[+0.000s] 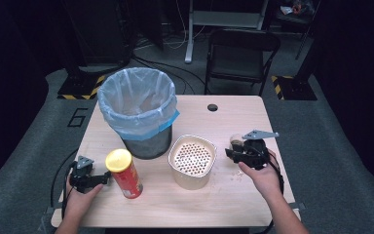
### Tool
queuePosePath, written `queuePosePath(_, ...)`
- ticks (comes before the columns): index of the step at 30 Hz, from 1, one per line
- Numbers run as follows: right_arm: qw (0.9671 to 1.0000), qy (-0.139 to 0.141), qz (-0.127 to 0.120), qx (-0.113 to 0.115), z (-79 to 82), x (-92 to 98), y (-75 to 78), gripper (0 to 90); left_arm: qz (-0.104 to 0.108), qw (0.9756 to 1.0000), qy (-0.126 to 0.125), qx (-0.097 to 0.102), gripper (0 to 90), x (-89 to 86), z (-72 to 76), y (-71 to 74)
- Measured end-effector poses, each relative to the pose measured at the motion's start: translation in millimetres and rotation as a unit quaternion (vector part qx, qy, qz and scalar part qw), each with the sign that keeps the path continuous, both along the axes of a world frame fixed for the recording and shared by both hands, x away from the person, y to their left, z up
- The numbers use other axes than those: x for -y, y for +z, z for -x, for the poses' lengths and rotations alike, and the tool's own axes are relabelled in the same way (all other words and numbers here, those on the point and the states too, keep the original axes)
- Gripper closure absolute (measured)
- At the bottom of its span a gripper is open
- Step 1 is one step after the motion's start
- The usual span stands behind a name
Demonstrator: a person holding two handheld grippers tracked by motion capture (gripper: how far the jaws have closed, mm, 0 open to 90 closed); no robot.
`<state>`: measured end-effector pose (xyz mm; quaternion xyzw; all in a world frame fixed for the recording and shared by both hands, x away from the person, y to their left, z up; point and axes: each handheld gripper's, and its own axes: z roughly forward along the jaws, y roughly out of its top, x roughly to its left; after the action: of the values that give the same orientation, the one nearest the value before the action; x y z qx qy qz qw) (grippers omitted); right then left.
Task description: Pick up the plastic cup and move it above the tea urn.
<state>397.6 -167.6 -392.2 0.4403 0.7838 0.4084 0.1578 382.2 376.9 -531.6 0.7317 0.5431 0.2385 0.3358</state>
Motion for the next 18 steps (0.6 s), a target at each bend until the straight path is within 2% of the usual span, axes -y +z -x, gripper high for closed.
queuePosePath(3,1.0,0.005,0.0,0.005,-9.9,-15.2,-0.3,60.5,0.0,1.0,0.0,-0.004,13.5,0.0,0.4,0.4)
queuePosePath(4,1.0,0.008,0.001,0.006,-12.5,-17.7,-0.9,60.5,0.0,1.0,0.0,0.0,13.6,0.0,0.0,0.0)
queuePosePath(7,0.9998,0.018,0.001,-0.003,-22.0,-28.7,-5.5,61.5,0.0,1.0,0.0,0.0,13.5,0.0,0.0,0.0)
queuePosePath(10,0.9994,0.028,0.019,-0.01,-29.2,-40.1,-12.6,67.1,0.001,1.0,0.0,-0.003,13.5,0.1,0.3,0.1)
queuePosePath(13,0.9986,0.044,0.024,-0.015,-32.3,-45.5,-16.7,74.4,0.0,1.0,0.0,-0.002,13.5,0.0,0.2,0.1)
queuePosePath(18,0.9979,0.05,0.04,-0.013,-28.0,-46.9,-14.5,77.1,0.001,1.0,0.0,-0.003,13.5,0.1,0.3,0.1)
